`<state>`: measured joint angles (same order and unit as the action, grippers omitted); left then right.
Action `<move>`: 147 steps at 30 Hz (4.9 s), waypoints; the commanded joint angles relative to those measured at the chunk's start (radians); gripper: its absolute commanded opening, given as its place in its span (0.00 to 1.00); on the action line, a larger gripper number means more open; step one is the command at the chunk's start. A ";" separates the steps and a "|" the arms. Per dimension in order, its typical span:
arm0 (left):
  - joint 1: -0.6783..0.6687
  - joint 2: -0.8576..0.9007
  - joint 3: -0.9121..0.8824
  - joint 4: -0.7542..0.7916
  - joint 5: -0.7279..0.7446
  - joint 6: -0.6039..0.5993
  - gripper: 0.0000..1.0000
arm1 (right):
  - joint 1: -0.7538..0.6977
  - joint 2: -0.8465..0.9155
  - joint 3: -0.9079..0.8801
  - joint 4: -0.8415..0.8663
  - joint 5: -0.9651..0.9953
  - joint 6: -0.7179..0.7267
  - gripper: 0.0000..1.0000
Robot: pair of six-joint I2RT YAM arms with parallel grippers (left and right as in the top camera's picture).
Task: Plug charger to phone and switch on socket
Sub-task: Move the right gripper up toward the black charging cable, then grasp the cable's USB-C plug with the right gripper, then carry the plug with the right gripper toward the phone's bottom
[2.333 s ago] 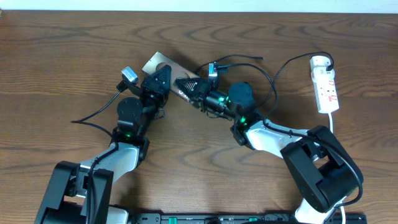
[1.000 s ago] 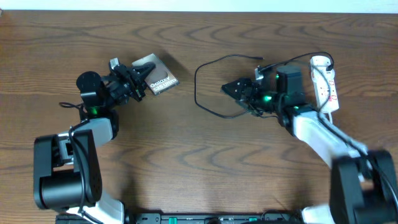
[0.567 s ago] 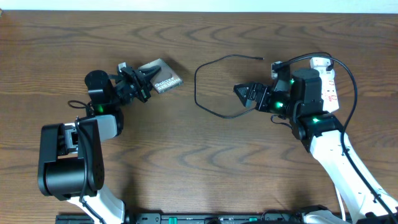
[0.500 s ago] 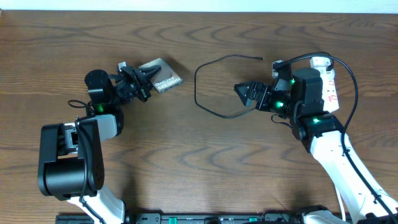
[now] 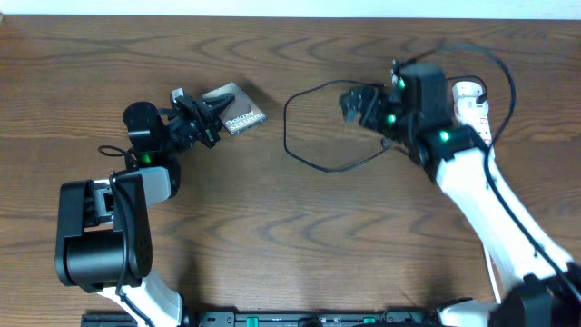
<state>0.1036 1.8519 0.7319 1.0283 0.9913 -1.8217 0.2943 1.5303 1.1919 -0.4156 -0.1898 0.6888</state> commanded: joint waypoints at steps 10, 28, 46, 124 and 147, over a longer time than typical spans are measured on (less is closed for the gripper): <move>0.002 -0.010 0.032 0.013 0.052 0.014 0.07 | 0.001 0.454 0.407 -0.129 0.093 0.431 0.72; 0.002 -0.010 0.032 0.013 0.109 0.014 0.07 | -0.064 0.808 0.710 -0.186 0.082 0.668 0.65; 0.003 -0.010 0.032 0.013 0.108 0.014 0.08 | -0.126 1.025 0.969 -0.341 -0.005 0.706 0.41; -0.003 0.168 0.364 -0.217 0.134 0.463 0.07 | 0.042 0.660 0.541 -1.274 -1.171 -1.562 0.01; -0.020 0.168 0.364 -0.216 0.177 0.433 0.07 | 0.140 0.662 0.491 -0.893 -1.199 -1.205 0.01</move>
<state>0.0776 2.0220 1.0691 0.8040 1.1389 -1.3678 0.4309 2.1944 1.6855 -1.3125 -1.3758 -0.5602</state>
